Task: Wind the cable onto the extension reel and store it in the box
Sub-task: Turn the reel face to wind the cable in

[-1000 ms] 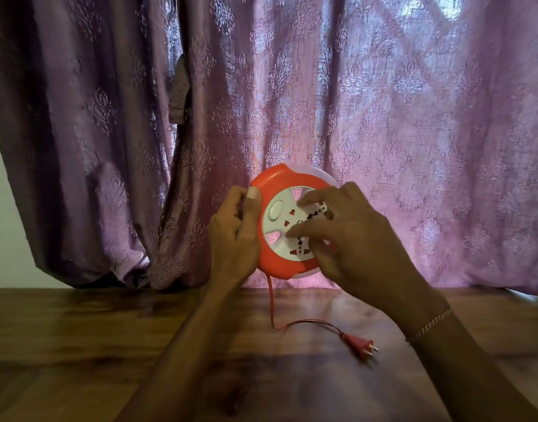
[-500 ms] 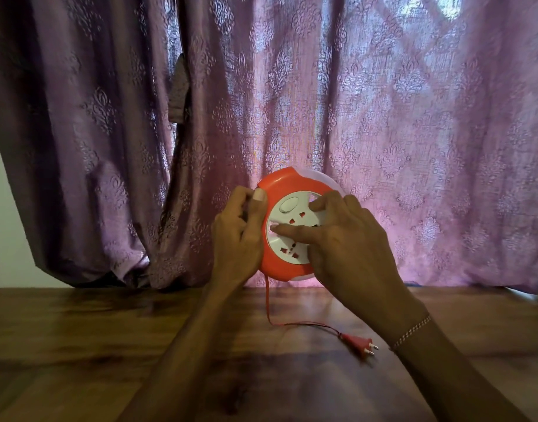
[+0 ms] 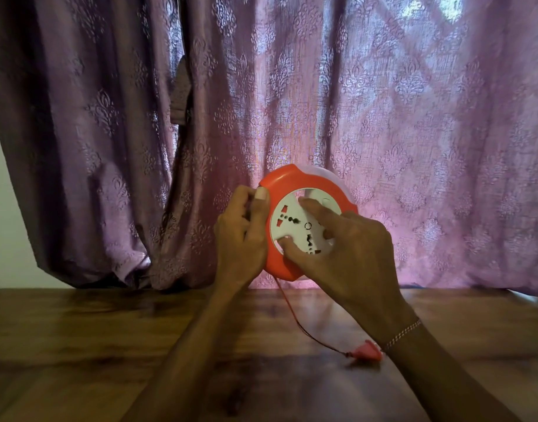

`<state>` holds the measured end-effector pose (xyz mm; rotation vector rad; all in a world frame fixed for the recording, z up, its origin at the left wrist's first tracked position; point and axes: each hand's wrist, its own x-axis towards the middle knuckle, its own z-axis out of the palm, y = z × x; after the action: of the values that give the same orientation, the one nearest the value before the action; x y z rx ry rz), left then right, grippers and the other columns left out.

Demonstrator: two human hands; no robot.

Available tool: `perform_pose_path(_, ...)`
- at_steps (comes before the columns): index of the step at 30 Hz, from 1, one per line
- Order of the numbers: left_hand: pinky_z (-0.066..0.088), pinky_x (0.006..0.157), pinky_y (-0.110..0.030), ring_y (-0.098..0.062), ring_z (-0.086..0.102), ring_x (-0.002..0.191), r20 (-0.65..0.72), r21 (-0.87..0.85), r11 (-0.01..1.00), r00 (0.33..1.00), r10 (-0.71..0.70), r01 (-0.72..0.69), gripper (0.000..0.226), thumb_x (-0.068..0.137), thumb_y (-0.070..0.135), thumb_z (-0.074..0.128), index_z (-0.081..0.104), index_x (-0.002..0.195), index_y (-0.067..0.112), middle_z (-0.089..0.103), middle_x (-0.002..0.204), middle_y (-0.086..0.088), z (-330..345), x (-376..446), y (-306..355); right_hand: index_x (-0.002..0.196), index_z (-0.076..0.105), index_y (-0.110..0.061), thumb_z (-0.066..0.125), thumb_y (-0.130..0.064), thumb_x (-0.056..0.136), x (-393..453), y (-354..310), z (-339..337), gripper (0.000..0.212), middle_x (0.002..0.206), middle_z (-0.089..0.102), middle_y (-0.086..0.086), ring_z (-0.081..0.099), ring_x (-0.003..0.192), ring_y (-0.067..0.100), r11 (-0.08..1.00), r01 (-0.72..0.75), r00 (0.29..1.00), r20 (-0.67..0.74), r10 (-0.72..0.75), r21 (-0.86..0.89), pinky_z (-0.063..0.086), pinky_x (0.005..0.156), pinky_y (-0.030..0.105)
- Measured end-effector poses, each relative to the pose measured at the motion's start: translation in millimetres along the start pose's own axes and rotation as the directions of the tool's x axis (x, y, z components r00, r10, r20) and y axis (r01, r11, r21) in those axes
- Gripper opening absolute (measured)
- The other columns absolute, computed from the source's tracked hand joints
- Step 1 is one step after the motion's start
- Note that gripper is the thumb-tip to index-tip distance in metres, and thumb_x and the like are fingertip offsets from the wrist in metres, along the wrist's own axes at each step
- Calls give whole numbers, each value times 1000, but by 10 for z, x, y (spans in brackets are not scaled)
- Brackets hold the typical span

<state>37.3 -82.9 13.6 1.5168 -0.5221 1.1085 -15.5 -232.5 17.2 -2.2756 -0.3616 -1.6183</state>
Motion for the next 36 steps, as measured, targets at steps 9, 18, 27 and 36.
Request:
perform_pose_path(9,56,62,-59,-36,68,73,-4,-68,997,999,-41,40,45,98,59,43,54,85,17,68,78,-8,-58,13,8,108,74,-20,65,-31,91,91,123,-72,22,103,63,5,49,93,23,934,356,934,-61,-353,44,46,71,35)
perform_pose_path(18,54,60,-55,-28,67,70,53,-45,999,999,10,-8,37,102,51,46,54,85,21,65,74,-2,-37,4,-18,110,74,-42,70,-17,76,124,117,-185,42,136,57,10,45,111,35,860,488,848,317,-425,-153,44,81,47)
perform_pose_path(27,55,56,-31,-7,69,70,99,-28,998,993,62,-60,27,104,44,45,53,82,31,68,77,12,-47,11,-22,118,69,-46,86,-25,60,96,36,-252,64,119,59,11,53,106,34,879,430,856,402,-325,-204,42,75,42)
perform_pose_path(36,47,53,-38,-6,54,60,65,-98,995,997,31,-24,34,103,50,44,51,80,25,59,67,10,-34,21,-3,133,57,-47,63,-40,77,98,101,-188,57,98,51,5,52,91,26,944,318,929,228,-291,-92,46,74,39)
